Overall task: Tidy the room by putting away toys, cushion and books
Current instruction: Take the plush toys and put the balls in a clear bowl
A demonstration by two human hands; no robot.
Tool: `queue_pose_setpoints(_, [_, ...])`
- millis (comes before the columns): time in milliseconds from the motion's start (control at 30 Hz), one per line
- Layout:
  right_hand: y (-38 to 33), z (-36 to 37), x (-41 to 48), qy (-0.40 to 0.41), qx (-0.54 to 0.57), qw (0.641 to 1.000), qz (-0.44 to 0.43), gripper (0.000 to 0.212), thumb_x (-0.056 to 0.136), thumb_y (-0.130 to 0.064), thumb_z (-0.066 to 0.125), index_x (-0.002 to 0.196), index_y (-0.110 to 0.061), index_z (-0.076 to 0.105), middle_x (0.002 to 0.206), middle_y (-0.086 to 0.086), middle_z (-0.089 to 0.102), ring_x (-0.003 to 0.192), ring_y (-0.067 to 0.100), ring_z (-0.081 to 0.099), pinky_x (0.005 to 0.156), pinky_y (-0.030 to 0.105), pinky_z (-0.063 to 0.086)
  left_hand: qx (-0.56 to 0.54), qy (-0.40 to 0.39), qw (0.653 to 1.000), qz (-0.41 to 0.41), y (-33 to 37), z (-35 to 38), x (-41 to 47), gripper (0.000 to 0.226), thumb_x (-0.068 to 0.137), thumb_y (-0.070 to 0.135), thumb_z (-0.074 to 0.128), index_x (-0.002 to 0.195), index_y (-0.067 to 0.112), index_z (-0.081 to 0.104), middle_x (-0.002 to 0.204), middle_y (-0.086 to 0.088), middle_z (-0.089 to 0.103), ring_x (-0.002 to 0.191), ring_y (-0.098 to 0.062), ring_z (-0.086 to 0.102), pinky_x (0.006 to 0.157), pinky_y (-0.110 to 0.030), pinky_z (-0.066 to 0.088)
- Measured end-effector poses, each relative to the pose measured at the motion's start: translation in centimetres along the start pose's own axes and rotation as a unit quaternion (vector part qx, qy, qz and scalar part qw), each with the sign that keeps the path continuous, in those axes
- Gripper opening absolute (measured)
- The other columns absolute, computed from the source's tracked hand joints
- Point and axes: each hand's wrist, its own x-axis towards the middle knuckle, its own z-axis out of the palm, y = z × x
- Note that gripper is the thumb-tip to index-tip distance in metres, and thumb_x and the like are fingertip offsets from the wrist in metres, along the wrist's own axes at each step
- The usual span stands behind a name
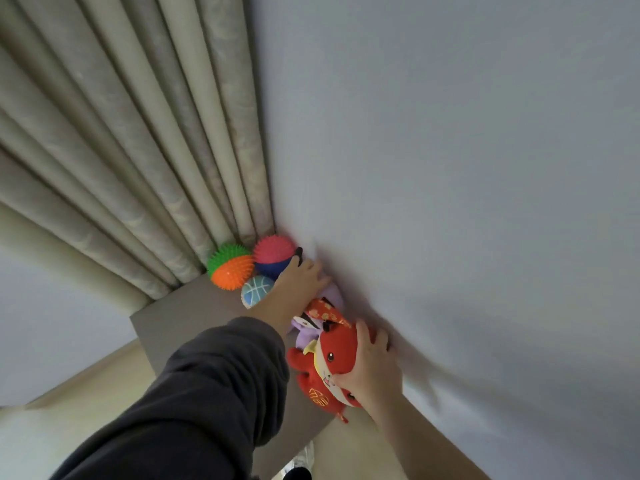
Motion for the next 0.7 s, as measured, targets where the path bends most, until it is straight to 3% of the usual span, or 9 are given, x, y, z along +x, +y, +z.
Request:
queue_pose_setpoints(100, [0.1, 0.7, 0.2, 0.006, 0.011, 1.000, 0.000, 0.100, 0.067, -0.074, 0.061, 0.146, -0.034, 0.015, 0.141, 0.001, 0.029, 0.126, 0.022, 0.038, 0.092, 0.034, 0.050, -0.029, -0.019, 0.999, 0.010, 0.0, 1.1, 0.6, 0.068, 0.088, 0.025, 0.060, 0.146, 0.026, 0.024, 0.149, -0.015, 0.025, 0.129, -0.035, 0.034, 0.104, -0.052, 0.032])
queue_pose_setpoints(200, [0.7, 0.8, 0.7, 0.005, 0.016, 1.000, 0.000, 0.100, 0.064, -0.069, 0.069, 0.144, -0.037, 0.019, 0.139, -0.002, 0.032, 0.123, 0.022, 0.040, 0.090, 0.035, 0.052, -0.102, -0.048, 0.994, 0.012, 0.0, 2.0, 0.7, 0.089, 0.075, 0.027, 0.074, 0.144, 0.037, 0.019, 0.147, -0.008, 0.022, 0.125, -0.033, 0.034, 0.088, -0.053, 0.046])
queue_pose_setpoints(333, [1.2, 0.1, 0.6, 0.011, 0.007, 1.000, -0.025, 0.093, 0.067, -0.064, 0.071, 0.142, -0.035, 0.024, 0.136, -0.002, 0.035, 0.122, 0.022, 0.042, 0.089, 0.033, 0.051, -0.128, -0.055, 0.990, -0.018, 0.1, 1.8, -0.1, 0.074, 0.081, 0.024, 0.068, 0.140, 0.035, 0.026, 0.133, -0.006, 0.037, 0.116, -0.030, 0.041, 0.079, -0.043, 0.050])
queue_pose_setpoints(500, [1.7, -0.9, -0.9, 0.005, -0.044, 0.994, -0.098, 0.087, 0.067, -0.067, 0.066, 0.139, -0.035, 0.029, 0.130, 0.000, 0.043, 0.114, 0.025, 0.051, 0.090, 0.037, 0.050, -0.176, -0.068, 0.978, -0.089, 1.2, 2.2, -4.5, 0.070, 0.077, 0.029, 0.069, 0.136, 0.035, 0.032, 0.124, -0.004, 0.043, 0.112, -0.030, 0.045, 0.082, -0.042, 0.050])
queue_pose_setpoints(700, [2.9, -2.3, -4.6, -0.026, -0.079, 0.975, -0.207, 0.087, 0.066, -0.063, 0.069, 0.138, -0.036, 0.028, 0.131, 0.002, 0.043, 0.112, 0.026, 0.052, 0.090, 0.038, 0.051, -0.206, -0.061, 0.946, -0.243, 4.0, 1.8, -14.2, 0.069, 0.074, 0.034, 0.069, 0.133, 0.036, 0.033, 0.125, -0.002, 0.044, 0.115, -0.031, 0.050, 0.079, -0.042, 0.050])
